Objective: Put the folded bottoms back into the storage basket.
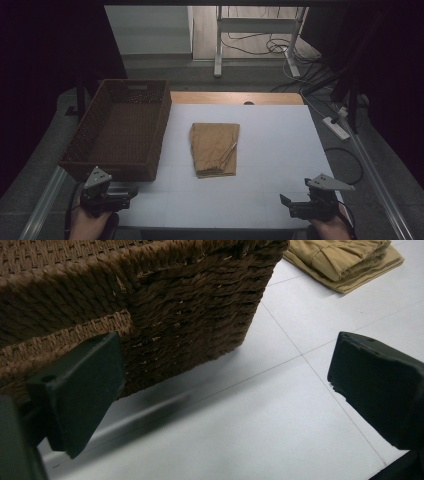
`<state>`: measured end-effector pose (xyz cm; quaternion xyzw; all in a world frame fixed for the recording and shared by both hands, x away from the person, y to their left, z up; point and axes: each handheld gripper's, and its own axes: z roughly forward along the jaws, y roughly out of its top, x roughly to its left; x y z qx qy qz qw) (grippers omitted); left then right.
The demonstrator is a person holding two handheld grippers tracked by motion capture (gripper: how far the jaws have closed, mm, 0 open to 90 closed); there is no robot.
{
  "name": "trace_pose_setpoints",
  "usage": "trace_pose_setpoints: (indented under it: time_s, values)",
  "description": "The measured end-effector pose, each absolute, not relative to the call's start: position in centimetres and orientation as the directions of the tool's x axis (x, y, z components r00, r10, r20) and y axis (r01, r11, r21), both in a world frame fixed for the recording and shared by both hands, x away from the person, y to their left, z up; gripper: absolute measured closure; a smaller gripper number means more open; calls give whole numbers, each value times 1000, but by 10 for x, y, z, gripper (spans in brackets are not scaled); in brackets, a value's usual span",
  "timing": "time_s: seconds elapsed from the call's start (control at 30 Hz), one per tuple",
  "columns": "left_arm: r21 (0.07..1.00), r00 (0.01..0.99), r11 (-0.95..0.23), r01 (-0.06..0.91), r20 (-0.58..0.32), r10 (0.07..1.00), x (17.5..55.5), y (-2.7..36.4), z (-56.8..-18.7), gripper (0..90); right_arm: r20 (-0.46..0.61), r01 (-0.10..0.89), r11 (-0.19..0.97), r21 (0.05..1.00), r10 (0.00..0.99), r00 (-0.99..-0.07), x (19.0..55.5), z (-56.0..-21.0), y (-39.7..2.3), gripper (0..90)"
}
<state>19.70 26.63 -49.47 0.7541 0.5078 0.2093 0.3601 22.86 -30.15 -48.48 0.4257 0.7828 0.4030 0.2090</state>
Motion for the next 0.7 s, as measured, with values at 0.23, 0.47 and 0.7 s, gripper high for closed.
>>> trace_pose_setpoints:
  time_s: [0.23,0.47,0.7]
  values:
    - [757,391,-214,617,-59,919,197,267,-494,24,-20,482,350,803,824,-566,226,-485,-299,6]
    - [747,395,-208,632,-79,915,200,268,-495,27,2,495,333,802,829,-560,228,-485,-300,6]
    - [740,393,-190,645,-108,913,202,270,-495,50,-3,500,344,795,826,-564,228,-486,-299,6]
